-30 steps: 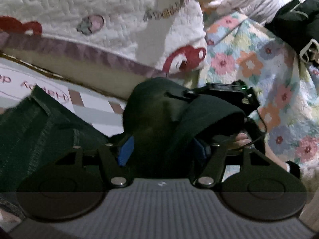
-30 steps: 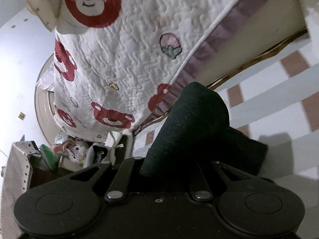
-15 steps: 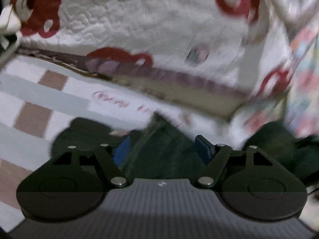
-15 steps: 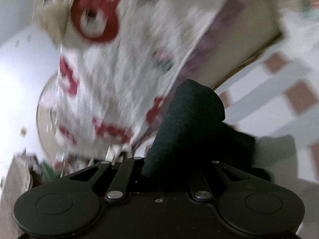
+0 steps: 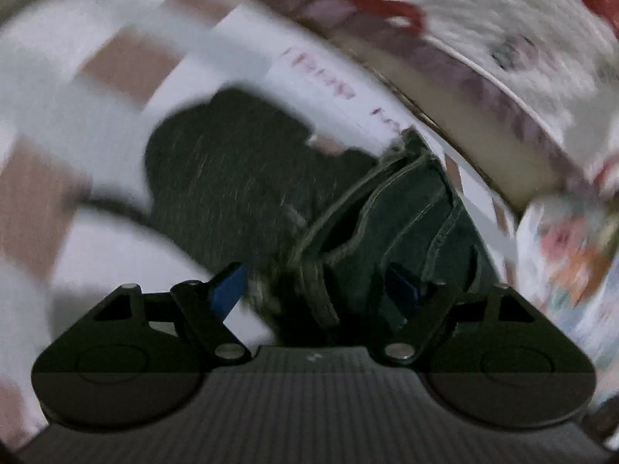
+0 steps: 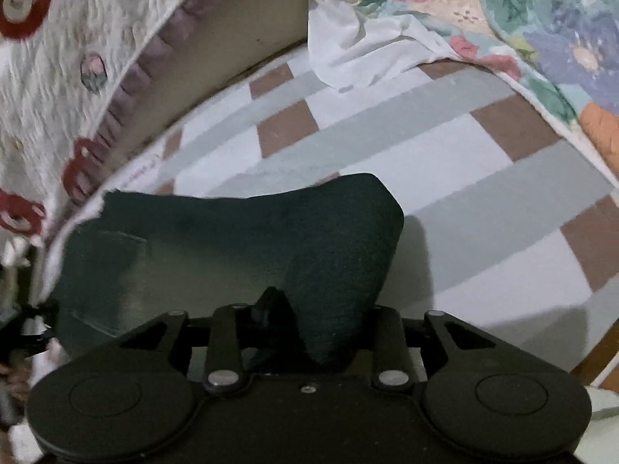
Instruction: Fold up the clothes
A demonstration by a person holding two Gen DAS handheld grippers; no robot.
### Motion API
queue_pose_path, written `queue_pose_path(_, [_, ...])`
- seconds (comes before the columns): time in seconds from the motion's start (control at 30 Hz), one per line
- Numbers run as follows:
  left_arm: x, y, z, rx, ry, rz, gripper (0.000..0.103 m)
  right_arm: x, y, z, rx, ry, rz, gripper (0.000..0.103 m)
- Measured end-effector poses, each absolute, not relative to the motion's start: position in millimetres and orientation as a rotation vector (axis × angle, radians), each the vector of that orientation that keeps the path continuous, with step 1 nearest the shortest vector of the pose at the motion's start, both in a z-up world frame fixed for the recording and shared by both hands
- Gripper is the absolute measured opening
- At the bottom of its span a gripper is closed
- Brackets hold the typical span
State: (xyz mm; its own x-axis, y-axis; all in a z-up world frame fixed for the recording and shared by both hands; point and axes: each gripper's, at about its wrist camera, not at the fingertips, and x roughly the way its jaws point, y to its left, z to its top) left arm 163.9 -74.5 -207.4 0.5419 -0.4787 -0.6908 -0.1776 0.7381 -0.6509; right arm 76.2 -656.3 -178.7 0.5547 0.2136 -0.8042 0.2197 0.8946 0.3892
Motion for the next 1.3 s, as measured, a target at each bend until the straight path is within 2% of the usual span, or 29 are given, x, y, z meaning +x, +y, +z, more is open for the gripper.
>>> queue_pose_path(0.1, [157.8,-82.9,-199.5,-0.76,0.971,-0.246,0.074,75.5,-655.3,-178.2,0.466,0.982,-0.011,0.037])
queue_pose_path(0.17, [154.8,-93.2,-191.5,-0.685,0.943,-0.226,0.056,73.6,-658.3,-179.6,0.485,0.971,-0.008,0.038])
queue_pose_path(0.2, [153.3,-98.4,-187.5,-0.648,0.929,-0.216,0.036,72.2,-659.2,-180.8,0.486,0.966,-0.005,0.038])
queue_pose_path(0.23, [151.9,-102.6,-186.2,-0.602,0.912,-0.203,0.028,70.6,-659.4,-181.5,0.488,0.962,-0.005,0.039])
queue_pose_path(0.37, [145.5,-104.4,-192.4,-0.585,0.874,-0.174,0.031,67.2,-658.0,-183.1,0.495,0.953,-0.004,0.044])
queue_pose_path(0.43, [146.3,-99.7,-197.4,-0.662,0.887,-0.177,0.044,66.5,-657.4,-184.2,0.498,0.951,-0.003,0.045])
queue_pose_path(0.47, [146.6,-99.3,-198.1,-0.68,0.894,-0.179,0.047,66.2,-657.1,-184.7,0.499,0.95,-0.002,0.045])
queue_pose_path(0.57, [147.4,-105.2,-196.1,-0.665,0.883,-0.194,0.047,65.2,-656.2,-186.4,0.503,0.946,0.0,0.045])
queue_pose_path(0.63, [148.3,-115.7,-193.2,-0.585,0.852,-0.196,0.034,64.6,-655.6,-187.4,0.505,0.944,0.002,0.047])
queue_pose_path(0.7, [149.2,-128.4,-190.7,-0.468,0.829,-0.194,0.032,64.0,-655.0,-188.5,0.507,0.942,0.004,0.048])
queue_pose_path(0.83, [144.6,-156.7,-180.2,-0.247,0.763,-0.172,0.031,63.1,-651.4,-189.3,0.49,0.948,0.026,0.048])
queue_pose_path(0.9, [139.0,-165.6,-171.6,-0.22,0.724,-0.189,0.031,61.7,-649.6,-188.1,0.466,0.946,0.035,0.048])
queue_pose_path(1.0, [130.7,-173.8,-151.7,-0.237,0.678,-0.214,0.031,59.8,-647.5,-186.6,0.437,0.942,0.045,0.048])
queue_pose_path(1.07, [130.5,-170.0,-141.7,-0.341,0.678,-0.263,0.031,58.9,-647.9,-187.1,0.438,0.942,0.041,0.048])
queue_pose_path(1.17, [135.7,-148.8,-142.5,-0.567,0.752,-0.28,0.039,58.3,-648.1,-188.1,0.444,0.939,0.036,0.048])
queue_pose_path(1.23, [134.5,-137.5,-147.5,-0.625,0.809,-0.24,0.039,57.9,-648.3,-189.1,0.45,0.937,0.032,0.049])
queue_pose_path(1.3, [130.9,-130.5,-155.2,-0.636,0.846,-0.21,0.044,57.5,-648.4,-190.2,0.456,0.934,0.028,0.049])
